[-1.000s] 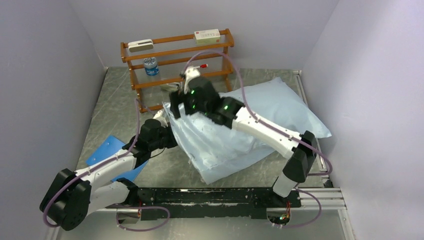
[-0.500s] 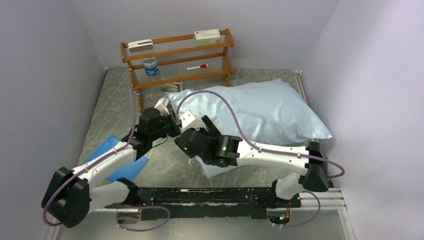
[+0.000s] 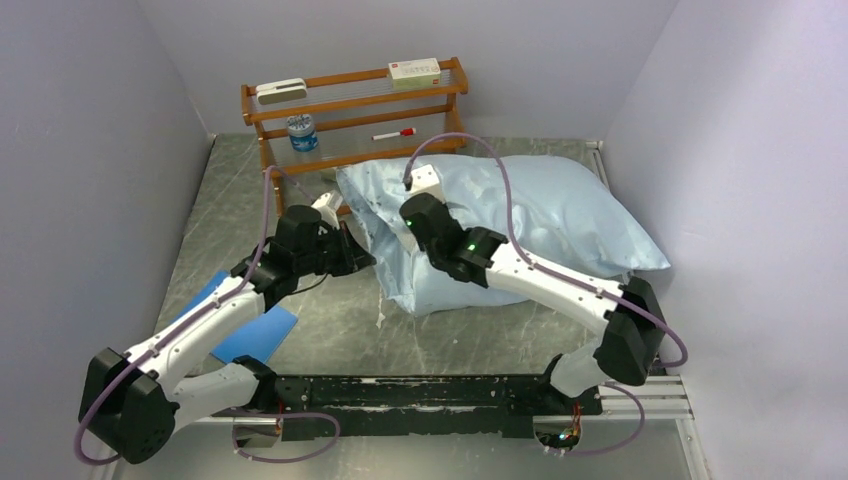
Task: Put the pillow into the pillowcase
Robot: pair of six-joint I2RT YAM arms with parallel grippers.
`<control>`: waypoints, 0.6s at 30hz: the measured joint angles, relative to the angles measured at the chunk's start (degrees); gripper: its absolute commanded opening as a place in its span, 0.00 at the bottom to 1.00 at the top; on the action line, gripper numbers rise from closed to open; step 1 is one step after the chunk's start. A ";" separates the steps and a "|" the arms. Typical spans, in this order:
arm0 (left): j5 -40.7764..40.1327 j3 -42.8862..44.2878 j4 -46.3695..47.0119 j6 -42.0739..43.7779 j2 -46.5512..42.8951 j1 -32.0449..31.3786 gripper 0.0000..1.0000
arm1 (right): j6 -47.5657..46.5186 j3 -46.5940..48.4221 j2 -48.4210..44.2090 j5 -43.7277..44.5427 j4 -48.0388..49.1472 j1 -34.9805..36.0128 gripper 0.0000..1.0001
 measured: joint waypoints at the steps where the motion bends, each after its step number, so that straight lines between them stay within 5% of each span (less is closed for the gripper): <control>1: -0.28 0.55 -1.64 0.94 0.00 0.09 0.08 | -0.13 0.00 -0.70 -1.18 0.70 -0.61 0.00; 10: -2.58 1.38 -13.81 5.03 -3.39 1.88 0.52 | 0.72 -1.73 -3.61 -9.99 6.49 -3.74 0.00; 18: 6.49 -9.38 -1.99 0.92 -1.09 1.18 0.65 | 1.14 -0.09 -2.08 -12.96 7.78 -4.66 0.00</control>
